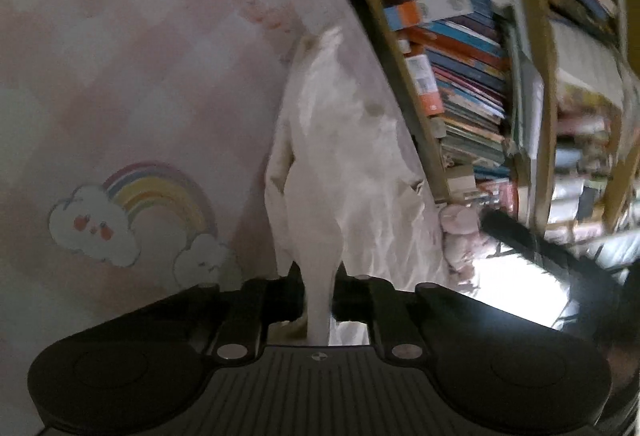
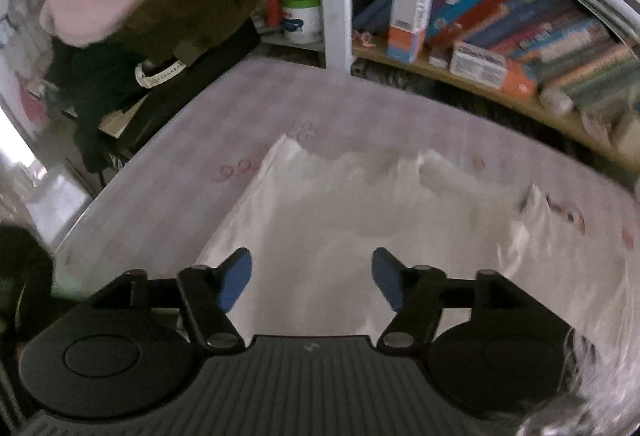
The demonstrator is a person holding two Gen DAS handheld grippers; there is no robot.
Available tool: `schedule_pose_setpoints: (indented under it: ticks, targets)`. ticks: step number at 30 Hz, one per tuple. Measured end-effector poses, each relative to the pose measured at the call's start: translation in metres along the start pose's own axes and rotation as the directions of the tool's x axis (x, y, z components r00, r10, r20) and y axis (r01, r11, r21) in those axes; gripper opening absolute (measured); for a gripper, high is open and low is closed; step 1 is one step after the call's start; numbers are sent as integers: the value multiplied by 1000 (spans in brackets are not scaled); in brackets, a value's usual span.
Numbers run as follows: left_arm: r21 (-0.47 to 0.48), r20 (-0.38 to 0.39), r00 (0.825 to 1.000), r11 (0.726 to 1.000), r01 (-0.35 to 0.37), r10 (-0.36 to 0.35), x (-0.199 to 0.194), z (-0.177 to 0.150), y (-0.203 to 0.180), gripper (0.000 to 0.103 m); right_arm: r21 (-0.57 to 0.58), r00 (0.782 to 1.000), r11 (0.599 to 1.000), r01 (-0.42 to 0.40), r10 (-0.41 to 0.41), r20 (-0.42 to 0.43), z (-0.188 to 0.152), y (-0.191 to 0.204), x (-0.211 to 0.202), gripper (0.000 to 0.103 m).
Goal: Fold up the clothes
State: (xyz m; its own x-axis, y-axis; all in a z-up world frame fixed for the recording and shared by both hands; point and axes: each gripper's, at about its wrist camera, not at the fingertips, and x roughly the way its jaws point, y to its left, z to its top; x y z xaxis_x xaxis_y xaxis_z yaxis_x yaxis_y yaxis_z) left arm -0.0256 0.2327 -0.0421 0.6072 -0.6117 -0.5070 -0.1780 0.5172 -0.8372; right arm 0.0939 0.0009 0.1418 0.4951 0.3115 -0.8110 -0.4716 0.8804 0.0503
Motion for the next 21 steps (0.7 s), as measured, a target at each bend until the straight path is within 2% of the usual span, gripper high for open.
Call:
schedule_pose_setpoints:
  ticks: [3, 8, 11, 16, 21]
  targets:
    - [127, 18, 1000, 992, 1, -3, -3, -4, -24, 9, -35, 997, 999, 1, -4, -71, 34, 13, 30, 68]
    - [291, 9, 1000, 957, 10, -14, 2, -9, -57, 9, -93, 982, 996, 10, -27, -188, 75, 44, 82, 69]
    - [327, -4, 1000, 945, 22, -21, 6, -10, -65, 9, -169, 964, 985, 46, -88, -251, 87, 65, 112, 68]
    - [367, -26, 999, 930, 36, -29, 13, -11, -73, 9, -326, 928, 939, 110, -215, -306, 92, 91, 149, 62]
    - [366, -28, 999, 930, 44, -36, 14, -11, -73, 9, -369, 909, 921, 128, -257, -327, 87, 98, 163, 52]
